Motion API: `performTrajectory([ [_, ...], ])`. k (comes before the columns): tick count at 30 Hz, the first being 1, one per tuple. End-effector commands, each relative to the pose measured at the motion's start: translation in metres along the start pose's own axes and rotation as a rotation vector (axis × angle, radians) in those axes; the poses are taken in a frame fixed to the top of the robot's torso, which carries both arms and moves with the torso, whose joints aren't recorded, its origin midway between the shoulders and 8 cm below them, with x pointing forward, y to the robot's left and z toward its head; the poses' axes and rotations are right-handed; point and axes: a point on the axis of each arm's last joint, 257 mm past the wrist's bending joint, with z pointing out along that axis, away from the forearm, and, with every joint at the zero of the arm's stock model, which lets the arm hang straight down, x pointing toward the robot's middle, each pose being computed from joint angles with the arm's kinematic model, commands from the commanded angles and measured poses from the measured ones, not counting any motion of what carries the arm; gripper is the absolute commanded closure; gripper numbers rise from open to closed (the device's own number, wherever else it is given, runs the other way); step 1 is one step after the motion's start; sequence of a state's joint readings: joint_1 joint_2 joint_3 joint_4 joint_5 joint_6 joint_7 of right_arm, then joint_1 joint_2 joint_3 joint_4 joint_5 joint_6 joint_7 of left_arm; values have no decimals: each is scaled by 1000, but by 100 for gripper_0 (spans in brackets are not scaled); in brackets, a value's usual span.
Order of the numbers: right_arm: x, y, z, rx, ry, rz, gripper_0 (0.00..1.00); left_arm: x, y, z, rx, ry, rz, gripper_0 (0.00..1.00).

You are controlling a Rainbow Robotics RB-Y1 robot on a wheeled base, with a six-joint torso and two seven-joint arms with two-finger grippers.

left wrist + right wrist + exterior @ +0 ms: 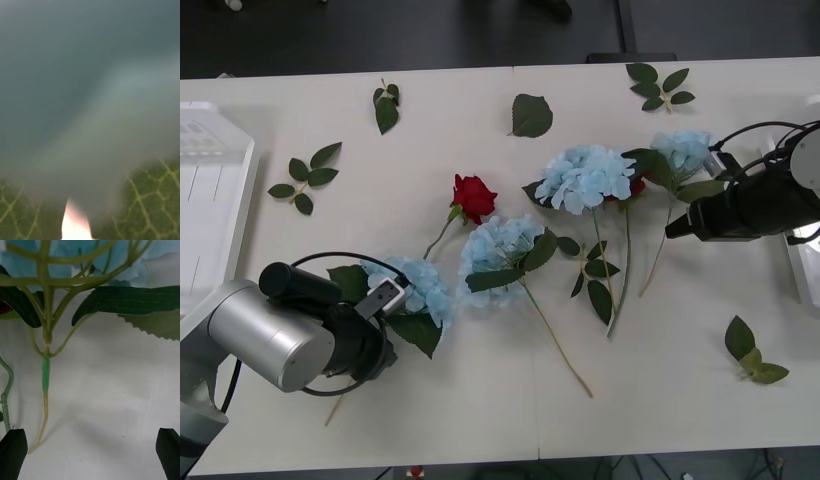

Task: Place the red flowers into the right box and the blue flowers into the left box. If a person shows an open palm, hand one flower to the person first, then continue sorting.

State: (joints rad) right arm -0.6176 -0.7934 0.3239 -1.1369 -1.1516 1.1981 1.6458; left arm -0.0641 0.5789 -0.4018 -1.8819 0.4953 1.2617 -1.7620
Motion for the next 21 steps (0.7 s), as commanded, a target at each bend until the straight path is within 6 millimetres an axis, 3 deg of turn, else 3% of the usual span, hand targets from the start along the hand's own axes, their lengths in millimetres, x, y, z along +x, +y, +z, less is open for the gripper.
performTrajectory([
  [1, -39, 33, -4, -24, -74, -15, 0, -23, -3, -2, -7, -42, -84, 100],
  [17, -70, 57, 3, -34, -160, 43, 0, -20, 2, -3, -21, -35, -90, 100],
  [21, -71, 58, 4, -31, -164, 47, 17, -17, 8, -6, -31, -32, -79, 100],
])
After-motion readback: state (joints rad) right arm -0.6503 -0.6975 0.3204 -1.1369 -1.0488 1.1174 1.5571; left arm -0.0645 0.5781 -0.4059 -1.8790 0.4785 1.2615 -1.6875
